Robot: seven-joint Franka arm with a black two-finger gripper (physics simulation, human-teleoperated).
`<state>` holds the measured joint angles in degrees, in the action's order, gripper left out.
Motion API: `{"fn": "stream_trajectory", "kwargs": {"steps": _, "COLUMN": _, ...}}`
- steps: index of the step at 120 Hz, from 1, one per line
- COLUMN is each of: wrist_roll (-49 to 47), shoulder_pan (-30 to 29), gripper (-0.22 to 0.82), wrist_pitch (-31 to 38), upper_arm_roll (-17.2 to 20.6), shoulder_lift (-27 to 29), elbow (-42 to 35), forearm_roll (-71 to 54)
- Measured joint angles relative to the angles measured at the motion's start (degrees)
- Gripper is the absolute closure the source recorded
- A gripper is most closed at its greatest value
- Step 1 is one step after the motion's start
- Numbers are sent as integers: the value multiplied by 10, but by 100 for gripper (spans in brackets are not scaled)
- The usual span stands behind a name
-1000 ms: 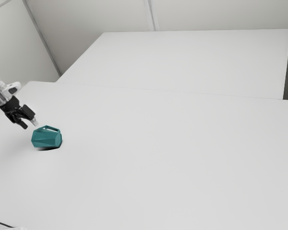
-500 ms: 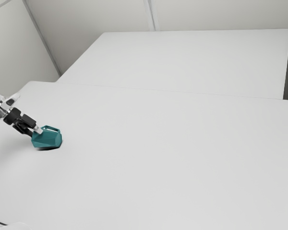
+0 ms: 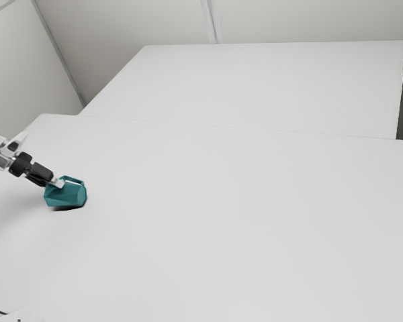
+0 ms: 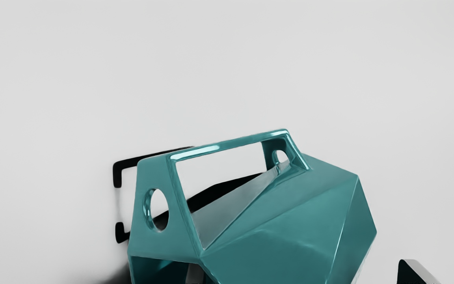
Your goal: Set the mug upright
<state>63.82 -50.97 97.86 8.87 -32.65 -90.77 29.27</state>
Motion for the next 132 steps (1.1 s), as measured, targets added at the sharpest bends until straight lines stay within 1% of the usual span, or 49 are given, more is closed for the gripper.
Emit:
{"fn": "stream_trajectory", "kwargs": {"steps": 19, "wrist_roll": 15, "shoulder_pan": -2, "gripper": 25, "wrist_pitch": -7, "upper_arm_roll": 3, "shoulder_lift": -1, "elbow": -12, "forearm_roll": 24}}
{"fn": "stream_trajectory", "kwargs": {"steps": 39, "wrist_roll": 27, "shoulder_pan": -2, "gripper": 50, "wrist_pitch": -15, "upper_arm_roll": 3, "shoulder_lift": 0, "elbow": -13, "forearm_roll": 37}}
{"fn": "stream_trajectory", "kwargs": {"steps": 52, "wrist_roll": 35, "shoulder_pan": -2, "gripper": 60, "wrist_pitch": -21, "upper_arm_roll": 5, "shoulder_lift": 3, "elbow": -13, "forearm_roll": 46}}
{"fn": "stream_trajectory", "kwargs": {"steps": 74, "wrist_roll": 45, "shoulder_pan": 2, "gripper": 69, "wrist_pitch": -29, "upper_arm_roll": 9, "shoulder_lift": 9, "elbow": -12, "forearm_roll": 60}}
{"fn": "stream_trajectory", "kwargs": {"steps": 83, "wrist_roll": 48, "shoulder_pan": 7, "gripper": 75, "wrist_pitch": -32, "upper_arm_roll": 9, "shoulder_lift": 17, "elbow": -12, "forearm_roll": 64}}
{"fn": "stream_trajectory", "kwargs": {"steps": 104, "wrist_roll": 52, "shoulder_pan": 27, "gripper": 77, "wrist_pitch": -36, "upper_arm_roll": 9, "shoulder_lift": 45, "elbow": -12, "forearm_roll": 68}}
{"fn": "stream_trajectory", "kwargs": {"steps": 123, "wrist_roll": 54, "shoulder_pan": 81, "gripper": 78, "wrist_pitch": -35, "upper_arm_roll": 4, "shoulder_lift": 91, "elbow": -14, "forearm_roll": 64}}
{"fn": "stream_trajectory", "kwargs": {"steps": 132, "wrist_roll": 52, "shoulder_pan": 114, "gripper": 78, "wrist_pitch": -24, "upper_arm_roll": 2, "shoulder_lift": 101, "elbow": -16, "forearm_roll": 49}}
